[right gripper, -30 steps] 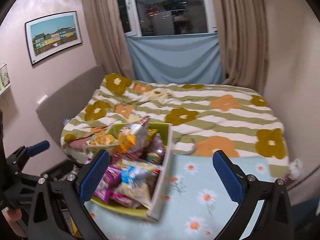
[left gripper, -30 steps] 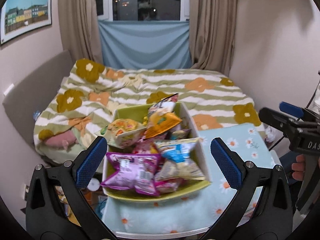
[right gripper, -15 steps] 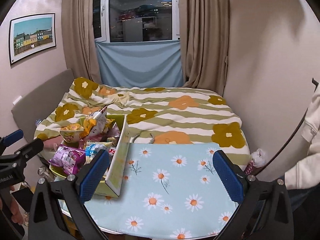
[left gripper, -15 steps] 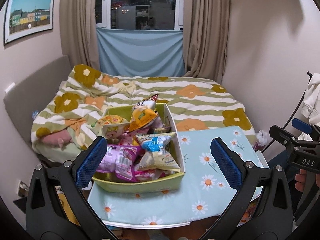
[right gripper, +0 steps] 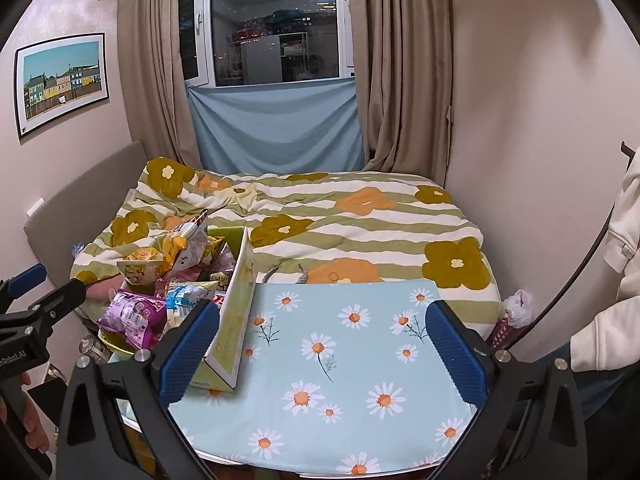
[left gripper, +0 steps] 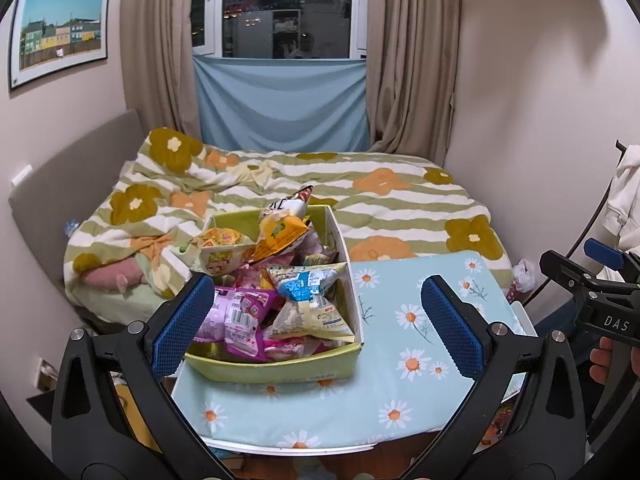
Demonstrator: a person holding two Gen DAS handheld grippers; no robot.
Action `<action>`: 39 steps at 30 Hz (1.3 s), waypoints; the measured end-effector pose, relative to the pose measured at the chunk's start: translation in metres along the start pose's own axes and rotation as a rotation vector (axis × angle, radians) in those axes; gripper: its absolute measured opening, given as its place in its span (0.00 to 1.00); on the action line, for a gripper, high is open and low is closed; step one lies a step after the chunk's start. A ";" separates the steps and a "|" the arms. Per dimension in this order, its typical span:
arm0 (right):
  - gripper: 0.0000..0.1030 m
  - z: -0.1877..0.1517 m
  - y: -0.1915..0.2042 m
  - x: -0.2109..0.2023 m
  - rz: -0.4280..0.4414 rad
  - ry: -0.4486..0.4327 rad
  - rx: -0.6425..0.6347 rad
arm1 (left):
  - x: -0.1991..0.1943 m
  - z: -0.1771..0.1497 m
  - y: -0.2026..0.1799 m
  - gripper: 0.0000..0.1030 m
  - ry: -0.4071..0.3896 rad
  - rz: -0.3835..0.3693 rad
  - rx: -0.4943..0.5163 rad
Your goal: Organize snacks
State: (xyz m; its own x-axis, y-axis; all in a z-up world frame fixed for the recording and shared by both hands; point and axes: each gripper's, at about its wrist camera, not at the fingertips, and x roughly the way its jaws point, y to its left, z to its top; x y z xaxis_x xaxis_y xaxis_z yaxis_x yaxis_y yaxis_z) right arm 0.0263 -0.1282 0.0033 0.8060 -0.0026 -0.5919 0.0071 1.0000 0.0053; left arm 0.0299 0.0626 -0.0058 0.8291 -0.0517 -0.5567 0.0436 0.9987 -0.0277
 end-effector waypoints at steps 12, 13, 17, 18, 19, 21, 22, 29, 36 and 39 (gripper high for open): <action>1.00 0.001 -0.007 0.001 -0.006 0.002 0.001 | 0.000 0.002 -0.001 1.00 0.001 0.000 0.001; 1.00 0.001 -0.007 0.001 -0.006 0.002 0.001 | 0.000 0.002 -0.001 1.00 0.002 0.001 0.001; 1.00 0.001 -0.007 0.001 -0.007 0.001 0.003 | -0.001 0.002 -0.001 1.00 0.001 0.003 -0.001; 1.00 0.001 -0.007 0.001 -0.007 0.002 0.003 | -0.001 0.002 -0.001 1.00 0.000 0.004 -0.001; 1.00 0.002 -0.008 0.002 -0.008 0.003 0.003 | -0.002 0.003 0.001 1.00 0.000 0.005 -0.003; 1.00 0.001 -0.006 0.001 -0.008 0.000 0.003 | -0.002 0.004 0.001 1.00 0.000 0.006 -0.003; 1.00 0.001 -0.005 0.001 -0.009 0.000 0.004 | -0.002 0.003 0.002 1.00 0.000 0.006 -0.002; 1.00 0.002 -0.006 0.002 -0.008 0.000 0.003 | -0.003 0.004 0.005 1.00 0.000 0.010 -0.004; 1.00 0.002 -0.008 0.002 -0.007 0.001 0.003 | -0.003 0.004 0.007 1.00 -0.001 0.011 -0.003; 1.00 0.002 -0.007 0.002 -0.006 0.000 0.002 | -0.003 0.004 0.007 1.00 -0.001 0.011 -0.003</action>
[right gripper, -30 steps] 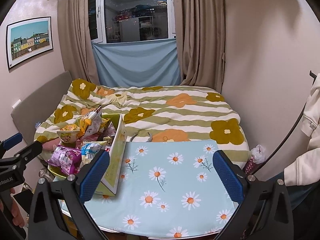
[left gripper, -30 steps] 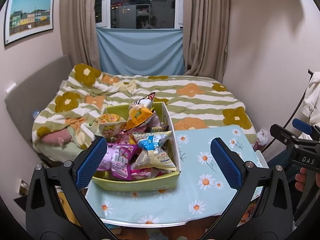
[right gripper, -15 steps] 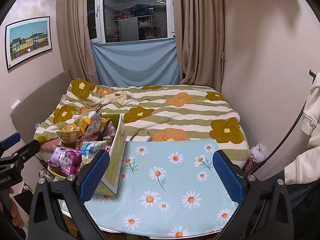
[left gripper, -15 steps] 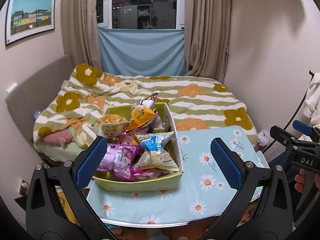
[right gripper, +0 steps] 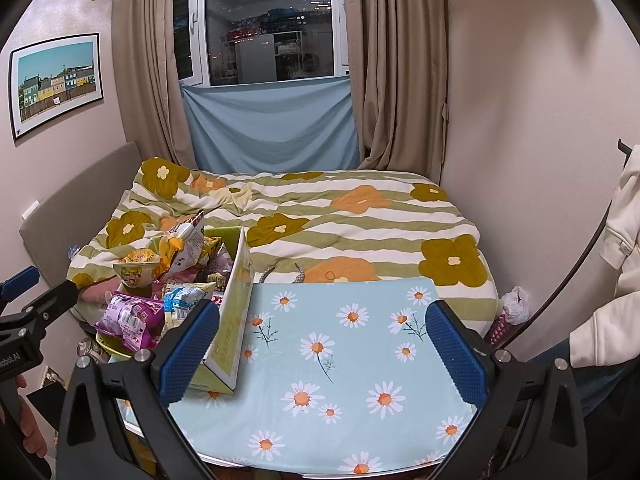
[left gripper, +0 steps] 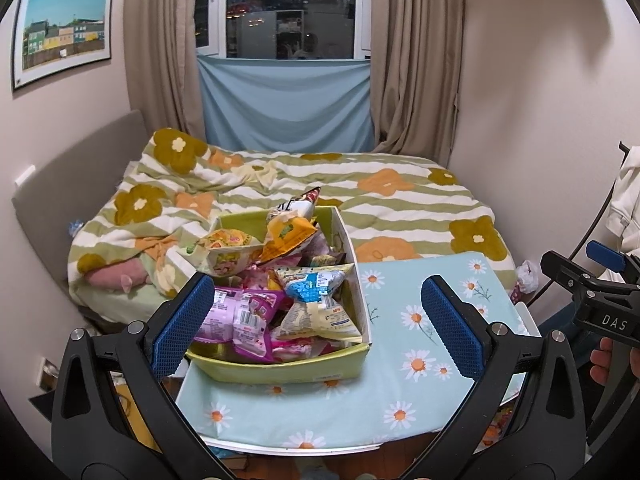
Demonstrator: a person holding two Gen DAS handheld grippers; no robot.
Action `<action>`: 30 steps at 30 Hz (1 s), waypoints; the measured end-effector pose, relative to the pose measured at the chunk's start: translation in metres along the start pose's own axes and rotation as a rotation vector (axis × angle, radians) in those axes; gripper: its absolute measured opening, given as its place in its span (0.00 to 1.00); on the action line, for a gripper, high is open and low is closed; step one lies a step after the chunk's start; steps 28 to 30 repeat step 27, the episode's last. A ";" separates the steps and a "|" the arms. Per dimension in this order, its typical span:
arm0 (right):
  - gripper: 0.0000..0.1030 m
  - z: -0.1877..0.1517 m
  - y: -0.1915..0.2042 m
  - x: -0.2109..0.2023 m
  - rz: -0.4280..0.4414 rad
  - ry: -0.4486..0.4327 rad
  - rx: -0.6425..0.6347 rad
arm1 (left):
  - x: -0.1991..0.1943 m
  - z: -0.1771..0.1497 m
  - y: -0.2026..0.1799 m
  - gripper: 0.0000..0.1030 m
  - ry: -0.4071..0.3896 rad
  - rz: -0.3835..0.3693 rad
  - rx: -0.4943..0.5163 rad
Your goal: Organize snacks
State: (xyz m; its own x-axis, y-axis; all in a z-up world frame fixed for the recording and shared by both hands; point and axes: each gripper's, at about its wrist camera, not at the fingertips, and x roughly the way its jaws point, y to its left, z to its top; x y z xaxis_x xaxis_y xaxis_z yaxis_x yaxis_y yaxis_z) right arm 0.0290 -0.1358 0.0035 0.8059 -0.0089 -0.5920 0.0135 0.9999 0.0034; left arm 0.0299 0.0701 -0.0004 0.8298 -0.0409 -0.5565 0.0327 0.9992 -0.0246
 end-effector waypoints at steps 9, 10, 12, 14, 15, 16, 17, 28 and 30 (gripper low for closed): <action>1.00 0.000 0.003 0.000 -0.003 0.001 0.003 | -0.001 0.000 0.002 1.00 -0.003 0.002 0.001; 1.00 -0.001 0.003 0.000 -0.003 0.001 0.003 | 0.000 0.000 0.002 1.00 -0.003 0.003 0.001; 1.00 0.000 0.003 0.000 -0.004 -0.001 0.003 | 0.000 0.001 0.003 1.00 0.000 0.006 0.003; 1.00 0.000 0.002 0.000 -0.004 0.001 0.003 | 0.000 0.002 0.004 1.00 -0.001 0.014 0.007; 1.00 0.000 0.002 0.000 -0.002 0.001 0.003 | -0.001 0.002 0.005 1.00 -0.004 0.025 0.010; 1.00 0.000 0.002 0.000 -0.002 0.001 0.003 | -0.001 0.002 0.004 1.00 -0.009 0.033 0.011; 1.00 0.000 0.002 0.000 -0.001 0.000 0.002 | -0.002 0.001 0.004 1.00 -0.013 0.034 0.012; 1.00 -0.001 0.004 -0.001 -0.003 0.000 0.005 | -0.002 0.000 0.000 1.00 -0.026 0.037 0.027; 1.00 -0.001 0.004 -0.001 -0.003 0.000 0.005 | -0.002 0.000 0.000 1.00 -0.026 0.037 0.027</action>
